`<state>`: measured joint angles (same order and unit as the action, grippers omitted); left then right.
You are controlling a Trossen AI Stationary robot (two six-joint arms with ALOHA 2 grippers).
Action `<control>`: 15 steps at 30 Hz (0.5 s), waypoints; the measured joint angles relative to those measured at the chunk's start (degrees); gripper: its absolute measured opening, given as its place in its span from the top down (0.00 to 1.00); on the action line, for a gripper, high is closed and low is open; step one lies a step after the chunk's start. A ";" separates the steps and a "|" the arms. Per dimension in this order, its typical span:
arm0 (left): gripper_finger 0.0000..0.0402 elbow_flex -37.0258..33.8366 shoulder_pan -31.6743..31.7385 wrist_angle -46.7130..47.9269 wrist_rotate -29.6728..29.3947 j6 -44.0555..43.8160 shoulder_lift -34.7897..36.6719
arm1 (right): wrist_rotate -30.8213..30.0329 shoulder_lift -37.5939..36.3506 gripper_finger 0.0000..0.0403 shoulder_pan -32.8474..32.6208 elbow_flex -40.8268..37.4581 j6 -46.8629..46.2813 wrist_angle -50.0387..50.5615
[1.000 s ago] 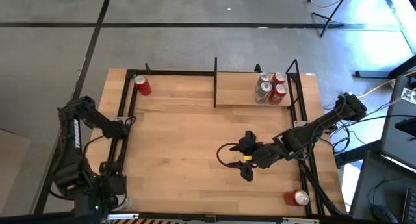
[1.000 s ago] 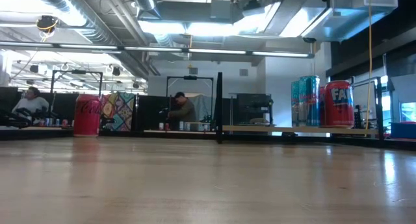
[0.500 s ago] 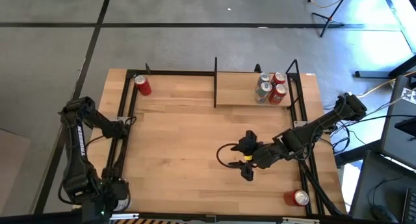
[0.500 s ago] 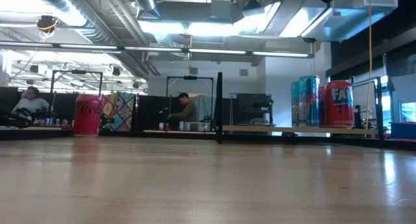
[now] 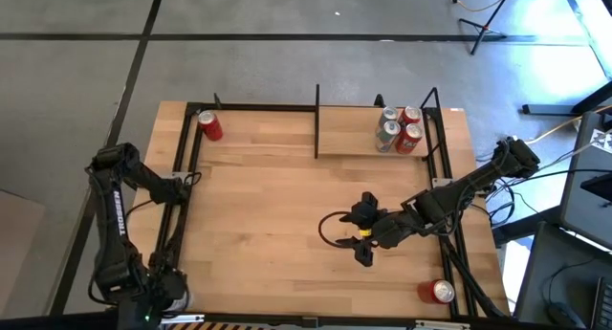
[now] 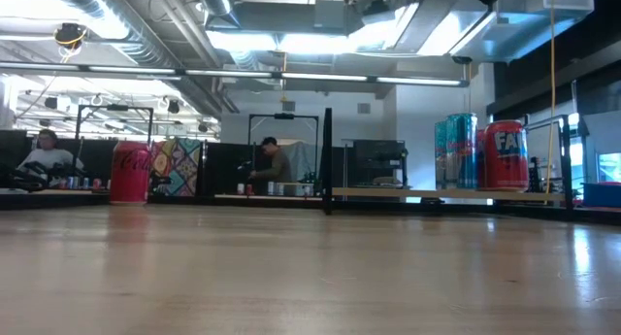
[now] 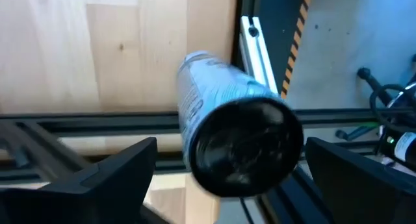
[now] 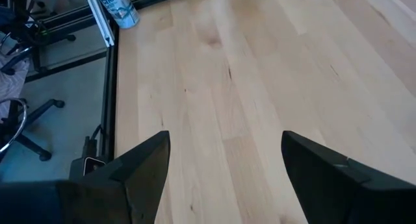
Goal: Place canned beverage on shelf
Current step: Put the bottom white soda can on the shelf
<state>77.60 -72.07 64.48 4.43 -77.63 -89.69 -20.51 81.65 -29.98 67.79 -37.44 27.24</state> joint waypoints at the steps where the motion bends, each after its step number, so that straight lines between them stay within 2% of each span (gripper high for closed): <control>1: 0.06 -0.40 0.01 -0.81 -0.11 -0.01 0.00 | 0.01 0.00 0.30 0.00 0.00 0.10 -0.02; 6: 0.14 -1.51 0.02 -0.91 -0.22 -0.24 0.00 | -0.03 0.00 0.30 0.00 0.00 0.17 0.00; 10: 0.26 -1.48 0.14 -0.88 -0.71 0.16 0.02 | -0.03 0.00 0.30 0.00 0.00 0.17 0.00; 15: 0.43 -1.42 3.14 -0.50 -2.04 4.96 -0.02 | -0.31 0.00 0.30 0.00 0.00 0.39 0.10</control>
<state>76.18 -68.93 63.98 2.38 -72.67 -89.71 -20.82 81.65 -29.98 67.79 -37.06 27.34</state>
